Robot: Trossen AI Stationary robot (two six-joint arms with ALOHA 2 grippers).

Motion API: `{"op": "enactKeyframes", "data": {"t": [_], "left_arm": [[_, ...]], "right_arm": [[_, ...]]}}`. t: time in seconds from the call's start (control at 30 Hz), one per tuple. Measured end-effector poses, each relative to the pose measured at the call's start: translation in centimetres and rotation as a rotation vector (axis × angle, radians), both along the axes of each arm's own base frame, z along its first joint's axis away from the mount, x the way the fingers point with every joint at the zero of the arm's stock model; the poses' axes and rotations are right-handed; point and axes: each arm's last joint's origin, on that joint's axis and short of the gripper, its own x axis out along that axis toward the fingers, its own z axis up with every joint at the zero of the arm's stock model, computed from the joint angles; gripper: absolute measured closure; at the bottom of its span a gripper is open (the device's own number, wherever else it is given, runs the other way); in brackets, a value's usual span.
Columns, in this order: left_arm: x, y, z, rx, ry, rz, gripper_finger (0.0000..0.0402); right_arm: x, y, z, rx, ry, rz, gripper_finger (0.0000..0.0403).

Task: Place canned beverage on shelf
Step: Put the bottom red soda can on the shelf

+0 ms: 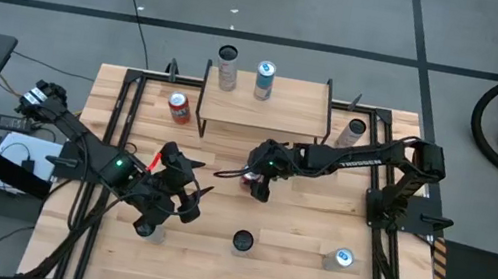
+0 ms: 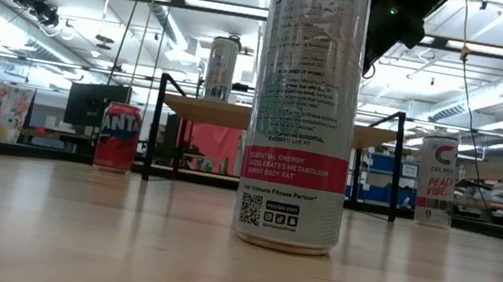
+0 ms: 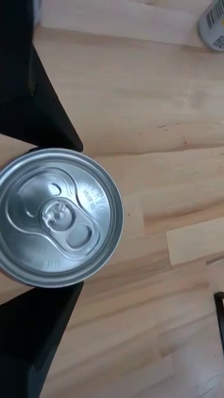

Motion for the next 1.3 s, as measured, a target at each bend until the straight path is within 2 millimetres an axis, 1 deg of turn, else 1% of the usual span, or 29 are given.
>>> {"op": "enactKeyframes", "data": {"t": [0.13,0.43,0.53,0.7,1.03,1.1,1.3], "left_arm": [[0.0,0.0,0.0,0.0,0.0,0.0,0.0091],[0.0,0.0,0.0,0.0,0.0,0.0,0.0091],[0.0,0.0,0.0,0.0,0.0,0.0,0.0091],[0.0,0.0,0.0,-0.002,-0.003,0.0,0.0091],[0.0,0.0,0.0,-0.002,-0.003,0.0,0.0091],[0.0,0.0,0.0,-0.002,-0.003,0.0,0.0091],[0.0,0.0,0.0,-0.002,-0.003,0.0,0.0091]], "right_arm": [[0.0,0.2,0.0,-0.001,0.0,0.006,0.009],[0.0,0.3,0.0,-0.005,0.0,-0.005,0.0091],[-0.1,0.3,0.3,-0.011,0.008,-0.011,0.0091],[-0.4,0.3,1.9,-0.021,-0.024,-0.008,0.0091],[-1.8,0.1,3.3,-0.028,0.006,-0.015,0.0091],[-2.1,-0.1,3.8,-0.03,0.0,-0.024,0.0091],[-3.3,-1.3,5.9,-0.039,-0.056,-0.056,0.0091]]}}
